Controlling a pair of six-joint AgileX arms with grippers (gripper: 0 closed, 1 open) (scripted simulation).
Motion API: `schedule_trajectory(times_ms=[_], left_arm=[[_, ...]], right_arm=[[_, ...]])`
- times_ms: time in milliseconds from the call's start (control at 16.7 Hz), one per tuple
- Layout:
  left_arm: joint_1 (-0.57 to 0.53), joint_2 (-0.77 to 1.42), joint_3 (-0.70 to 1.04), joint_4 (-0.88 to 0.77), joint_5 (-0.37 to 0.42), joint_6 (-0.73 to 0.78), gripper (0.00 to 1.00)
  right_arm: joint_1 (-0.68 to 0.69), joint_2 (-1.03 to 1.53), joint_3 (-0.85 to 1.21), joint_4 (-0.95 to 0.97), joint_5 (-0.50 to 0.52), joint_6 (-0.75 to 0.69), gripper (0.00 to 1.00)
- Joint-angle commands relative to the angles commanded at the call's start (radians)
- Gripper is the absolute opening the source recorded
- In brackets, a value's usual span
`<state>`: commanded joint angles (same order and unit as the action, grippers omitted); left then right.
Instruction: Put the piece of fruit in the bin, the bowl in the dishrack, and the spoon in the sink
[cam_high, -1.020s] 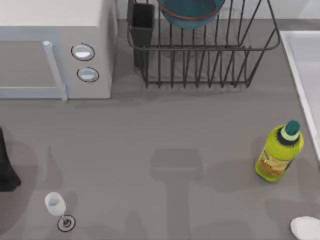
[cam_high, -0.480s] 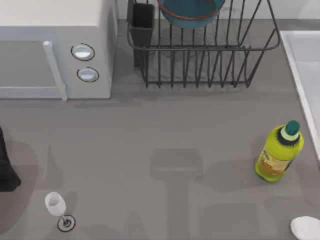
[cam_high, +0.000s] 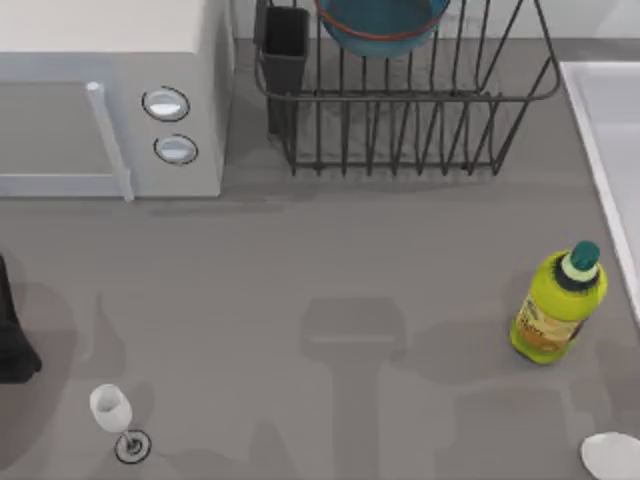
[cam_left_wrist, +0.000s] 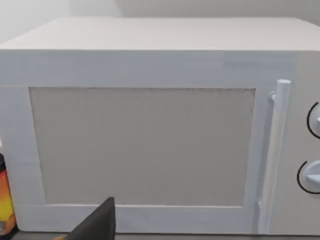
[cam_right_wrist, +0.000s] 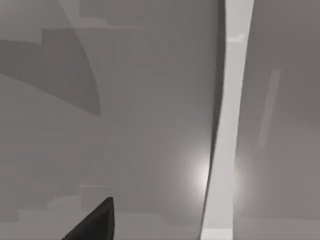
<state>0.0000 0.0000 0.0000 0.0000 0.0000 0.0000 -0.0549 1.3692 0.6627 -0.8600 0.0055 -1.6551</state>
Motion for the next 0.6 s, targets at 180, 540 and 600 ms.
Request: schedule_trajectory(times_ms=[180, 540, 600], left_arm=[[0.0, 0.0, 0.0, 0.0, 0.0, 0.0, 1.0], [0.0, 0.0, 0.0, 0.0, 0.0, 0.0, 1.0], [0.0, 0.0, 0.0, 0.0, 0.0, 0.0, 1.0]], right_arm=[[0.0, 0.078, -0.089, 0.172, 0.0, 0.001, 1.0], [0.0, 0.129, -0.148, 0.273, 0.0, 0.001, 1.0], [0.0, 0.129, -0.148, 0.273, 0.0, 0.001, 1.0]])
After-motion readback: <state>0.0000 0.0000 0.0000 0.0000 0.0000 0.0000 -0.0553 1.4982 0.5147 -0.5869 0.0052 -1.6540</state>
